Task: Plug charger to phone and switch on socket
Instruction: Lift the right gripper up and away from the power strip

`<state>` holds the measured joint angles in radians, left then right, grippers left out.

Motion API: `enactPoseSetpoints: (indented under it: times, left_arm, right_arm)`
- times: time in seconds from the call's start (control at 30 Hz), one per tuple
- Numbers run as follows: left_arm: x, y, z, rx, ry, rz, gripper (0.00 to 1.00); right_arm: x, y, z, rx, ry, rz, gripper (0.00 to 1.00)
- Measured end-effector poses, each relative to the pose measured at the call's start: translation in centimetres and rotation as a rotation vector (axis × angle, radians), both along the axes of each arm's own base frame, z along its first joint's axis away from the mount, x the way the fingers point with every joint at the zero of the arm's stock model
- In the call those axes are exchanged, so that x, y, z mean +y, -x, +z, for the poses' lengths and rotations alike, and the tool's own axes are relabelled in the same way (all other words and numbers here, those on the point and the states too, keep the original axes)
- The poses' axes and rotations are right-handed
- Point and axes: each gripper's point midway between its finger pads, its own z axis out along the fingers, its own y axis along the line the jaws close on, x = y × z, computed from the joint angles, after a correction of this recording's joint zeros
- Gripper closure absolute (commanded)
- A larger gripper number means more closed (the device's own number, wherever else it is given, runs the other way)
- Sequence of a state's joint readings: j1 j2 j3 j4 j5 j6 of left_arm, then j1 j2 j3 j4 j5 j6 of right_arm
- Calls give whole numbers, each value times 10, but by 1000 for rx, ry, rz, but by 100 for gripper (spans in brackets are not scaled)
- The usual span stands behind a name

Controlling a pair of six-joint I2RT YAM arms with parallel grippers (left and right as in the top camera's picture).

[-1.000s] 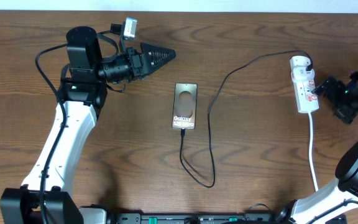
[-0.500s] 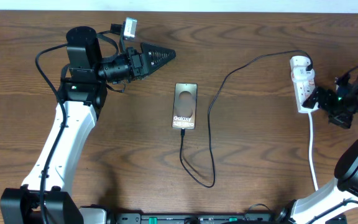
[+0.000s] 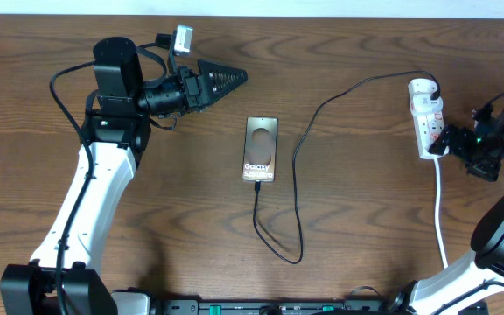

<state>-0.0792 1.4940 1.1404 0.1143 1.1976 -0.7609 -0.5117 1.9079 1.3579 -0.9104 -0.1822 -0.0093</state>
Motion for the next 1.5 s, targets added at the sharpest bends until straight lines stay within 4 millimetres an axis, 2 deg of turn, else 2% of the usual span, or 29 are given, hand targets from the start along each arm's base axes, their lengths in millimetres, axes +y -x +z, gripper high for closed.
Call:
enactPoseSetpoints:
  times: [0.6, 0.77, 0.83, 0.93, 1.1, 1.27, 1.4, 1.5]
  left_arm:
    - [0, 0, 0, 0, 0, 0, 5]
    - [0, 0, 0, 0, 0, 0, 5]
    - [0, 0, 0, 0, 0, 0, 5]
    - [0, 0, 0, 0, 0, 0, 5]
    - [0, 0, 0, 0, 0, 0, 5]
    - [0, 0, 0, 0, 0, 0, 5]
    - [0, 0, 0, 0, 0, 0, 5]
    - [0, 0, 0, 0, 0, 0, 5]
  right_arm:
    - [0, 0, 0, -1, 2, 3, 1]
    - [8, -5, 7, -15, 16, 29, 1]
    - [13, -9, 17, -42, 31, 45, 1]
    - [21, -14, 44, -106, 64, 71, 1]
    - [39, -19, 107, -267, 138, 120, 1]
    - [57, -16, 154, -389, 188, 159, 1]
    - [72, -13, 178, -456, 209, 193, 1]
    - [80, -12, 187, -484, 215, 211, 1]
